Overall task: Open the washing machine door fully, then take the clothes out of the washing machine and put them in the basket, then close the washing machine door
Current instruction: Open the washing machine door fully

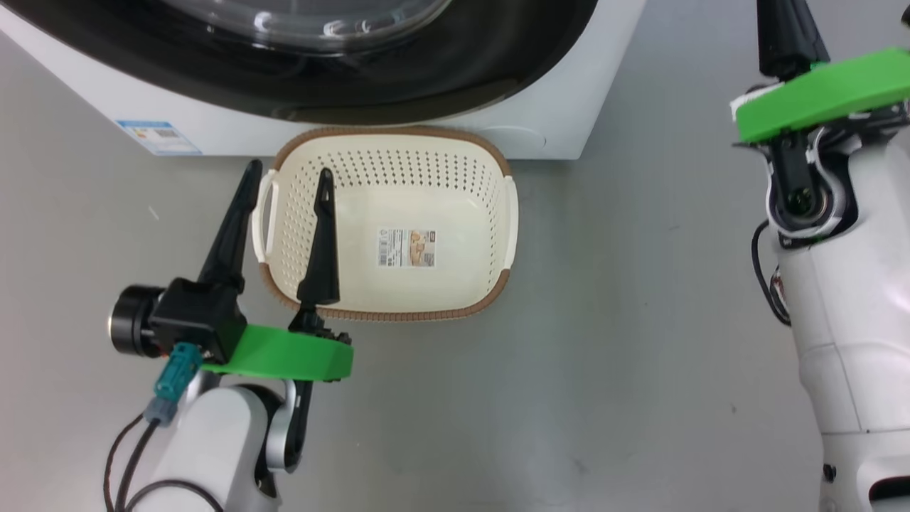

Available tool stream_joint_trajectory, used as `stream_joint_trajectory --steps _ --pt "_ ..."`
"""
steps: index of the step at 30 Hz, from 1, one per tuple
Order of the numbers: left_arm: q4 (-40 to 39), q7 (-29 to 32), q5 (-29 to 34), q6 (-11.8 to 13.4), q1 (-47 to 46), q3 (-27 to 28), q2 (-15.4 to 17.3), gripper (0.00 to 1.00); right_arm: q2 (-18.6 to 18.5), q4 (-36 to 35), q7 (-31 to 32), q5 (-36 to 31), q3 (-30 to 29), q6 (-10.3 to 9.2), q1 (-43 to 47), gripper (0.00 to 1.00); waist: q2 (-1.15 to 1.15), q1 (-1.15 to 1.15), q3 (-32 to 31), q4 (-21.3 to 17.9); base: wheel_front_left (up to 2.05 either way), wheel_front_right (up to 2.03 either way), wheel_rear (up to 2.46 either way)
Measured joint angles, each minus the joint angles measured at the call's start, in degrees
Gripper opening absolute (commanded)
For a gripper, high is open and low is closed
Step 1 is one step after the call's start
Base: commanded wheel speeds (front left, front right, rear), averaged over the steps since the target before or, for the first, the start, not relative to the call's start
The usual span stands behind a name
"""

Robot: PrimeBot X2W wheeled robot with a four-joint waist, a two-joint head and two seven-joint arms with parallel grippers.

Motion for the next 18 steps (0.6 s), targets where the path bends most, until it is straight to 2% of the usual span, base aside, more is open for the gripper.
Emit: stream_joint_trajectory --steps 2,12,18 --pt "0.0 0.0 0.0 0.0 -0.4 0.0 0.0 1.00 0.0 0.0 0.6 0.8 0.0 0.00 -0.6 0.00 0.00 0.00 0.5 0.1 0.00 0.00 0.00" --pt "-1.0 0.0 0.0 0.0 -2.0 0.0 -0.1 1.00 -0.2 0.2 10.3 14.1 0.1 0.00 -5.5 0.00 0.00 0.00 4.0 2.0 0.00 0.00 0.00" --pt "-1.2 0.0 0.2 0.0 -2.1 0.0 -0.4 1.00 -0.2 0.5 15.5 19.2 -0.2 -0.01 -8.0 0.00 0.00 0.00 5.5 3.0 0.00 0.00 0.00"
